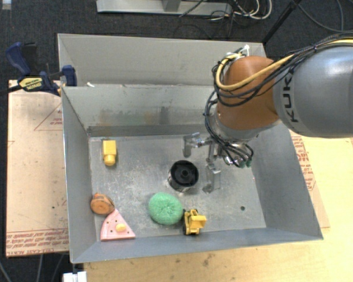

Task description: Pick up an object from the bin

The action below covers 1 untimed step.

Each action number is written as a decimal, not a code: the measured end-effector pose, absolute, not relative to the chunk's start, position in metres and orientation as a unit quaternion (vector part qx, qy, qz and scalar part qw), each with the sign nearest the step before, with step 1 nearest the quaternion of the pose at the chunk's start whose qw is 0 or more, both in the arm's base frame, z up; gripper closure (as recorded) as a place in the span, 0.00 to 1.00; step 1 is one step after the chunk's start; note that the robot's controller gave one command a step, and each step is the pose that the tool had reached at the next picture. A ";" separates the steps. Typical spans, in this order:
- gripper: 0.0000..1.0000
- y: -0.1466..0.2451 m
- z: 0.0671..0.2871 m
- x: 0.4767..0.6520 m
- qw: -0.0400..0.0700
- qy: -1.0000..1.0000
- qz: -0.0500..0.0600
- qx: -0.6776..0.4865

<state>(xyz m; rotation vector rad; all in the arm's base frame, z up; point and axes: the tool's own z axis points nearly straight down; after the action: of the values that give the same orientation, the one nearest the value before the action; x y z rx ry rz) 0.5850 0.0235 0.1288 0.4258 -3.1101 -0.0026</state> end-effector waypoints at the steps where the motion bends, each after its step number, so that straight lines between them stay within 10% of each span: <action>1: 0.00 0.024 0.131 0.589 -0.002 -0.989 0.000 0.150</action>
Offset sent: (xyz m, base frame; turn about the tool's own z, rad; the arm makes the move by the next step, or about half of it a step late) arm 0.0097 0.0199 -0.0588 0.0709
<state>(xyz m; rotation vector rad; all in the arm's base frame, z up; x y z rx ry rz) 0.5890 0.0245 0.1310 0.4707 -3.1099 -0.0001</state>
